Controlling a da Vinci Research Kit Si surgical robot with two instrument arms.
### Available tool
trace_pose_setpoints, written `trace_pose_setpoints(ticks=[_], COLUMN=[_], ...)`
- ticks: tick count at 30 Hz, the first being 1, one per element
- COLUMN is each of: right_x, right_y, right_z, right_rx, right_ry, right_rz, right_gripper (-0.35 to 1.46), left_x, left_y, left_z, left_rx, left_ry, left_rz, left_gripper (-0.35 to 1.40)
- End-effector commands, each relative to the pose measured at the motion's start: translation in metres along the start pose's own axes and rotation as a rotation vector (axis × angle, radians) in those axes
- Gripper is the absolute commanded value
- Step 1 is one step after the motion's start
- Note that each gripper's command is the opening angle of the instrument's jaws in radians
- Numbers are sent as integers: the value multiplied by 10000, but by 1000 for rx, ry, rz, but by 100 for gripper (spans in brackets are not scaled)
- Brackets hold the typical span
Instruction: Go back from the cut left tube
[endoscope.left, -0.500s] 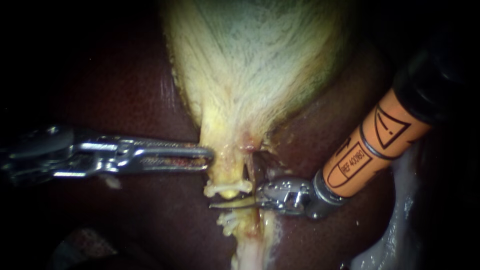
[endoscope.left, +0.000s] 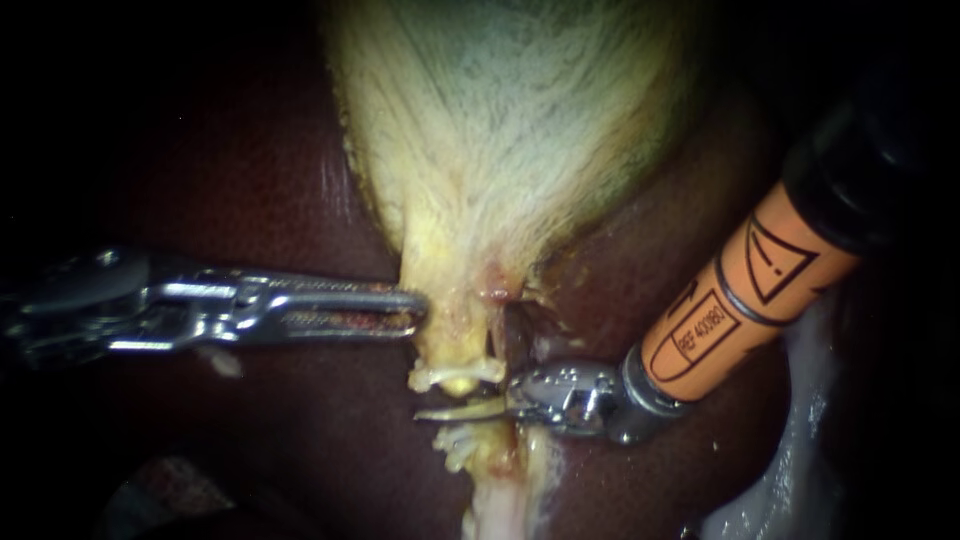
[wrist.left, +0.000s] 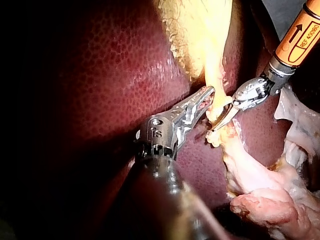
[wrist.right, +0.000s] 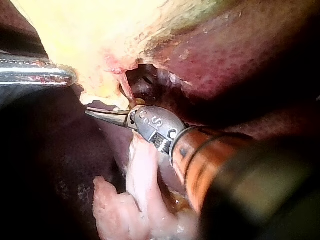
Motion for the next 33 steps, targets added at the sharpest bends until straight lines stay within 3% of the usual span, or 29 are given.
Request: trace_pose_setpoints(ticks=[1, 21, 33], right_x=[0, 1, 2], right_y=[0, 0, 1], right_z=[0, -1, -2], right_rx=[-3, -6, -6], right_ry=[1, 2, 2], right_rz=[0, 1, -9], right_gripper=[-20, 42, 56], left_x=[0, 0, 0], left_y=[0, 0, 1], left_z=[0, 0, 0], left_rx=[0, 0, 0], left_ry=[0, 0, 0], left_rz=[0, 0, 0], left_gripper=[-35, -35, -35])
